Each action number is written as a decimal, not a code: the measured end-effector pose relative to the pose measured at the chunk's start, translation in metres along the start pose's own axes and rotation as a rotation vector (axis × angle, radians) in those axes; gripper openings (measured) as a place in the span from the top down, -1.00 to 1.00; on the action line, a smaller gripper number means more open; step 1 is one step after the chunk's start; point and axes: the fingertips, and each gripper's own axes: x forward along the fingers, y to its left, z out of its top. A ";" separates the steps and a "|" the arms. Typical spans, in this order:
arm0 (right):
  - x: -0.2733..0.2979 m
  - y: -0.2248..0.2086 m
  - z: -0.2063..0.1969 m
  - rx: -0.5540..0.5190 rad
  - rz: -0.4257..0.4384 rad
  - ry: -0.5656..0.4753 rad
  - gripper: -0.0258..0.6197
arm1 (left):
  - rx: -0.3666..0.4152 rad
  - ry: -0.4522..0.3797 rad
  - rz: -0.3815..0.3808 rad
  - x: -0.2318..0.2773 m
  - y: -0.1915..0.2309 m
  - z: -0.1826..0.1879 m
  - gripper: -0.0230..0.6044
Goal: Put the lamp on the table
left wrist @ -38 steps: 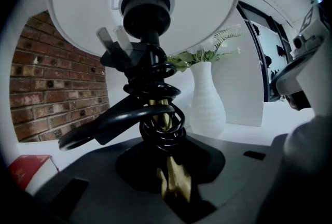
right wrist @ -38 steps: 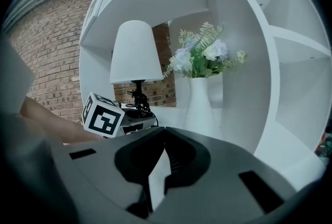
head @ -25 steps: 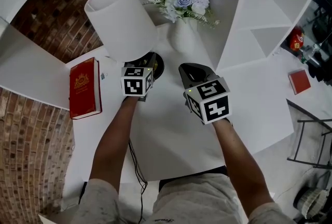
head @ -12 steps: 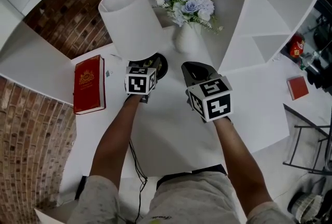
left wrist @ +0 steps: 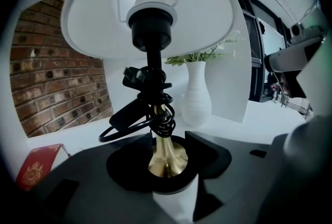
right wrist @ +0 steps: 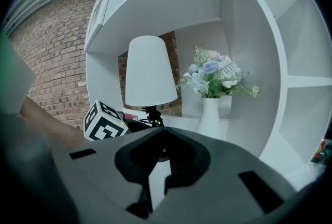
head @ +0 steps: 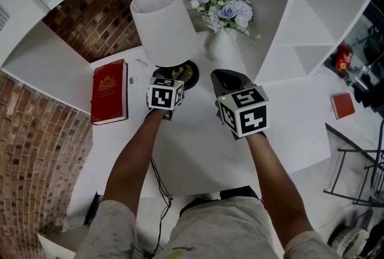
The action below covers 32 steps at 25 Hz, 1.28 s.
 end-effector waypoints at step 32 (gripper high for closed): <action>-0.033 0.061 0.029 -0.038 0.054 -0.031 0.91 | -0.027 -0.106 0.024 -0.157 -0.012 0.032 0.55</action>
